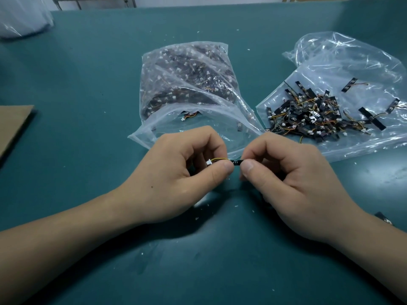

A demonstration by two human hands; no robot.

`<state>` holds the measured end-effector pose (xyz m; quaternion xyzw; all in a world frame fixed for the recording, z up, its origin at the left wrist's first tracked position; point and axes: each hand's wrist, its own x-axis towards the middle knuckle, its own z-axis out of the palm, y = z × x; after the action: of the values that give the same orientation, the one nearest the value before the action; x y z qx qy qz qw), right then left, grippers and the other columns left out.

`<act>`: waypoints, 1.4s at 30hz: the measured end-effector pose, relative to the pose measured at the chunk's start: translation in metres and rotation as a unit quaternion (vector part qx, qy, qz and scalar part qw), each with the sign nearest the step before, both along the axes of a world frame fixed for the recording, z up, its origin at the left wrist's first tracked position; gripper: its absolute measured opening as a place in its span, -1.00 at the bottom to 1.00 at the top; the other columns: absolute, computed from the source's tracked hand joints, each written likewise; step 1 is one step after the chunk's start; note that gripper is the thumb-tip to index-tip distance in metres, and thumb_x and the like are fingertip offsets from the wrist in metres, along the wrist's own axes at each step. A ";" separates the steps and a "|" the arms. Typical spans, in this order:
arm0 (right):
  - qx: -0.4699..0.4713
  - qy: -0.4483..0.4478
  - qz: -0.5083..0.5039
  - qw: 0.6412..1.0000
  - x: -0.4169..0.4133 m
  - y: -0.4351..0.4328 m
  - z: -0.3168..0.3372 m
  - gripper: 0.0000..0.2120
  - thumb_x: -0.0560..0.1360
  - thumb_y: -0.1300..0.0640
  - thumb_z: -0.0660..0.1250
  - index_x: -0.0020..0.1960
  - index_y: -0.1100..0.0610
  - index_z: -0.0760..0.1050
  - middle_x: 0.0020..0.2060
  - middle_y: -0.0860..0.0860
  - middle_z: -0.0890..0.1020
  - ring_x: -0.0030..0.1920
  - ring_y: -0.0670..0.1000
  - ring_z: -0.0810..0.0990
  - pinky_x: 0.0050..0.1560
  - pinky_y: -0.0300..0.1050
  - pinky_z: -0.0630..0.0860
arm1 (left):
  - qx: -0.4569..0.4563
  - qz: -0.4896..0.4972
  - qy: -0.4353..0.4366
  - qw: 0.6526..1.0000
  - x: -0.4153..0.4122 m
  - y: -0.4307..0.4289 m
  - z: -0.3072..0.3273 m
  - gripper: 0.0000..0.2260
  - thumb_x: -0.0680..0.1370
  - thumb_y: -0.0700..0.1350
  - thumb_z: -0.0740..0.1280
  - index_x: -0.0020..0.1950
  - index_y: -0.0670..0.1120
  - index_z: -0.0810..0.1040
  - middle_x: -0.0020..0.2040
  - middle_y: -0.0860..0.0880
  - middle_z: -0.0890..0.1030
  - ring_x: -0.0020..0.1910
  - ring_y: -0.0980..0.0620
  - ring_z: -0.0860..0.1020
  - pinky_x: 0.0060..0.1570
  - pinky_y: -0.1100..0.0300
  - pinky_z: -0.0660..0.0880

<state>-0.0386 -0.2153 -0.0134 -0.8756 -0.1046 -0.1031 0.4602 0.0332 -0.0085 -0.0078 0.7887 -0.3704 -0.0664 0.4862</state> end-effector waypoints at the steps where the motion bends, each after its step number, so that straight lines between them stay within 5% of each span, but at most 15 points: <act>1: 0.002 0.000 0.002 1.000 0.000 0.000 0.000 -0.89 0.57 0.05 0.35 -0.14 -0.02 0.53 -0.45 0.06 0.52 -0.47 0.08 0.48 -0.42 0.02 0.41 | 0.002 -0.006 0.000 1.000 0.000 0.000 0.000 -0.88 0.56 -0.06 0.42 -0.15 0.01 0.53 -0.37 0.06 0.51 -0.42 0.16 0.40 -0.37 0.36 0.33; 7: -0.016 -0.017 0.020 1.000 0.000 0.002 0.001 -0.93 0.59 0.10 0.36 -0.08 -0.02 0.54 -0.39 -0.22 0.53 -0.46 -0.04 0.46 -0.39 -0.29 0.33 | -0.038 -0.041 0.041 0.998 0.001 0.003 -0.001 -0.81 0.58 0.05 0.32 -0.14 -0.03 0.52 -0.34 -0.08 0.52 -0.40 -0.07 0.44 -0.40 0.10 0.38; 13: -0.018 -0.026 0.023 0.999 0.000 0.001 0.002 -0.95 0.59 0.10 0.37 -0.05 -0.01 0.55 -0.36 -0.27 0.53 -0.45 -0.07 0.42 -0.37 -0.32 0.31 | -0.057 -0.061 0.060 0.995 0.001 0.004 0.001 -0.77 0.60 0.05 0.28 -0.13 -0.08 0.53 -0.32 -0.18 0.53 -0.38 -0.20 0.44 -0.38 -0.06 0.37; 24: -0.012 -0.017 0.025 0.999 0.000 0.001 0.001 -0.91 0.59 0.11 0.35 -0.08 -0.05 0.51 -0.37 -0.19 0.53 -0.44 -0.03 0.48 -0.39 -0.29 0.35 | -0.028 -0.006 -0.013 1.000 0.000 0.002 0.001 -0.83 0.58 0.00 0.41 -0.17 -0.02 0.54 -0.39 0.02 0.49 -0.44 0.09 0.40 -0.39 0.30 0.34; 38: -0.013 -0.011 0.026 1.000 0.000 0.001 0.003 -0.91 0.57 -0.01 0.31 -0.10 -0.05 0.50 -0.38 -0.08 0.57 -0.46 0.01 0.50 -0.43 -0.14 0.41 | -0.012 -0.019 0.000 1.000 0.000 0.004 0.001 -0.84 0.58 0.02 0.41 -0.17 0.03 0.54 -0.39 0.02 0.50 -0.43 0.15 0.38 -0.39 0.32 0.33; 42: 0.041 0.011 0.028 0.999 0.000 0.002 0.002 -0.89 0.59 -0.06 0.26 0.01 -0.07 0.52 -0.28 -0.06 0.66 -0.42 0.01 0.55 -0.38 -0.14 0.47 | -0.023 -0.001 -0.024 0.999 0.000 0.003 -0.001 -0.85 0.58 0.05 0.37 -0.13 0.03 0.54 -0.38 -0.01 0.52 -0.44 0.01 0.43 -0.42 0.14 0.39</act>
<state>-0.0391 -0.2130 -0.0114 -0.8536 -0.1195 -0.0848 0.4998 0.0331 -0.0055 -0.0084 0.7782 -0.3839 -0.0390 0.4955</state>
